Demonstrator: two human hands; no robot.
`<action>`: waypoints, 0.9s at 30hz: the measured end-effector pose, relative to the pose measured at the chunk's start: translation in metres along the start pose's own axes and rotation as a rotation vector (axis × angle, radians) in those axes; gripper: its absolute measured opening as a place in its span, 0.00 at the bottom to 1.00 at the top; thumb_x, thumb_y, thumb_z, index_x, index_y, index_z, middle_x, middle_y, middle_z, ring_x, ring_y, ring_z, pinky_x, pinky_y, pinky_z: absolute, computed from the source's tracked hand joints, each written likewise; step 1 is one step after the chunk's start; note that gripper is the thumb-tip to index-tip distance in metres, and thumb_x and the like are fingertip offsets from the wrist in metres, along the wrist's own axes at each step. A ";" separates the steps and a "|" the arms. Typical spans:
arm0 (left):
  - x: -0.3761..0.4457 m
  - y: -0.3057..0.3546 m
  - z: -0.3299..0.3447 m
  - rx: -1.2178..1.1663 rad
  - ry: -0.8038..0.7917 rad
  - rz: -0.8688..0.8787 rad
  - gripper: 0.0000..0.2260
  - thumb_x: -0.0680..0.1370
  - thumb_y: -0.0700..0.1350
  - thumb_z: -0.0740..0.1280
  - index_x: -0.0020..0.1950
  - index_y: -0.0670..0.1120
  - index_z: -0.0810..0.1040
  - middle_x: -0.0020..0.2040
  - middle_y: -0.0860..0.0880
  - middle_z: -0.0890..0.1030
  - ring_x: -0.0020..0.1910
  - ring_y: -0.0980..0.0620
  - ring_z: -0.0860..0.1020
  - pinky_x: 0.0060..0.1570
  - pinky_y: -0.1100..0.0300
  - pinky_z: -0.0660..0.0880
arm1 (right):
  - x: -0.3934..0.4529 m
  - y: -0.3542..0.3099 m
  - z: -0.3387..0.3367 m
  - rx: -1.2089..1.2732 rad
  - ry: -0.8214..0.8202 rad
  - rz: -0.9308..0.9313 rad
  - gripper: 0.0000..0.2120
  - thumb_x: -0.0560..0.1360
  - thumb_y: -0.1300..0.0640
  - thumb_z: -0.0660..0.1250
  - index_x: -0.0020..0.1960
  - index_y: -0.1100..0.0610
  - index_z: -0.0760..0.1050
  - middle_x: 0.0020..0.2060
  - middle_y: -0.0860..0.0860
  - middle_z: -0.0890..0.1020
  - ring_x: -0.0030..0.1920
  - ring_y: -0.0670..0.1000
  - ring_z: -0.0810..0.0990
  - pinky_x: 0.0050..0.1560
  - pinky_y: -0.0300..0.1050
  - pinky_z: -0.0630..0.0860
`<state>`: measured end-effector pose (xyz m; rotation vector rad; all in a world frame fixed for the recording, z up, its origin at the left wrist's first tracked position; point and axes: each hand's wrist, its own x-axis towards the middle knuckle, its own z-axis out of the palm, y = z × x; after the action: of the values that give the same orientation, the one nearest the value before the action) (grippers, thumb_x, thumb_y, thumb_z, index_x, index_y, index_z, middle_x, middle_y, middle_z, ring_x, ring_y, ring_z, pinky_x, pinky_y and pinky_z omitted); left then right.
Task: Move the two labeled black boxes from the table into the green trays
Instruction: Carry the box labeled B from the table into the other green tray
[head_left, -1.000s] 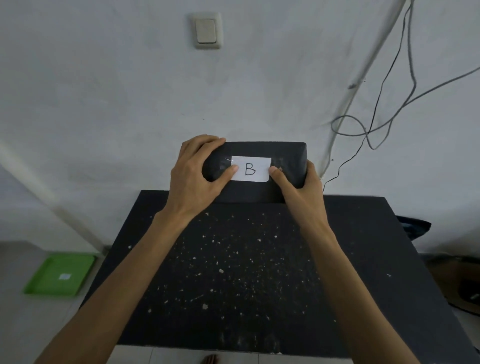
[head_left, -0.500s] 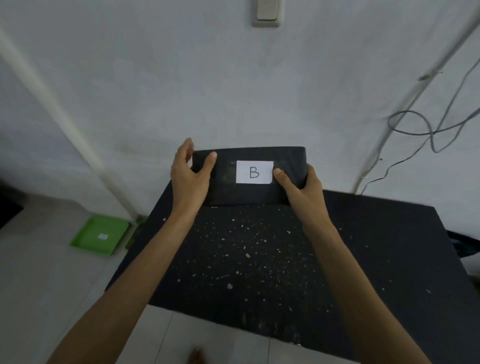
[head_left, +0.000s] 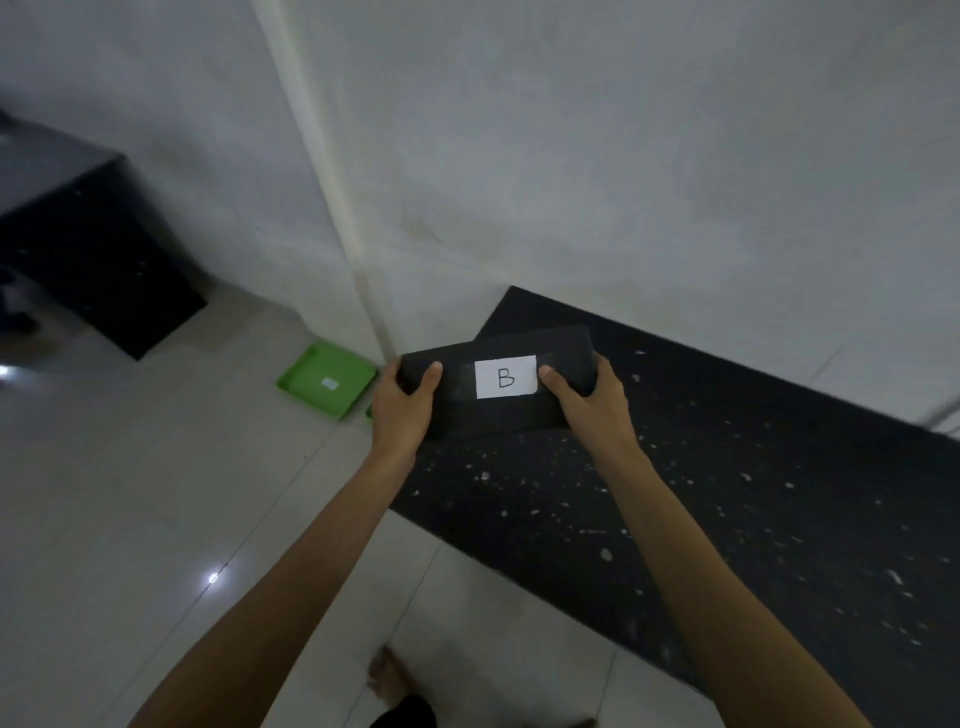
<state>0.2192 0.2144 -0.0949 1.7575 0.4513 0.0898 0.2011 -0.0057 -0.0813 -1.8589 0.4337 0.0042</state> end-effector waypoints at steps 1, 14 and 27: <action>0.012 -0.008 -0.017 -0.028 0.015 -0.016 0.22 0.75 0.55 0.72 0.66 0.45 0.78 0.59 0.50 0.83 0.57 0.51 0.81 0.59 0.52 0.79 | 0.002 -0.004 0.022 -0.002 -0.008 0.015 0.40 0.72 0.38 0.72 0.77 0.53 0.64 0.67 0.52 0.75 0.66 0.56 0.76 0.62 0.54 0.78; 0.163 -0.067 -0.199 0.062 0.047 -0.079 0.25 0.72 0.57 0.75 0.62 0.42 0.78 0.59 0.44 0.81 0.61 0.44 0.79 0.62 0.45 0.76 | 0.026 -0.059 0.274 -0.180 -0.161 0.065 0.37 0.75 0.38 0.68 0.74 0.57 0.61 0.67 0.57 0.76 0.65 0.59 0.78 0.59 0.50 0.77; 0.327 -0.120 -0.298 0.313 0.173 -0.141 0.32 0.73 0.53 0.75 0.71 0.41 0.68 0.66 0.42 0.77 0.65 0.42 0.76 0.64 0.44 0.75 | 0.122 -0.080 0.483 -0.380 -0.267 0.071 0.38 0.74 0.39 0.70 0.73 0.63 0.67 0.68 0.61 0.73 0.69 0.61 0.72 0.67 0.59 0.72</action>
<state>0.4006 0.6230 -0.1967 2.0263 0.7456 0.0744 0.4407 0.4237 -0.1945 -2.1760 0.3271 0.4032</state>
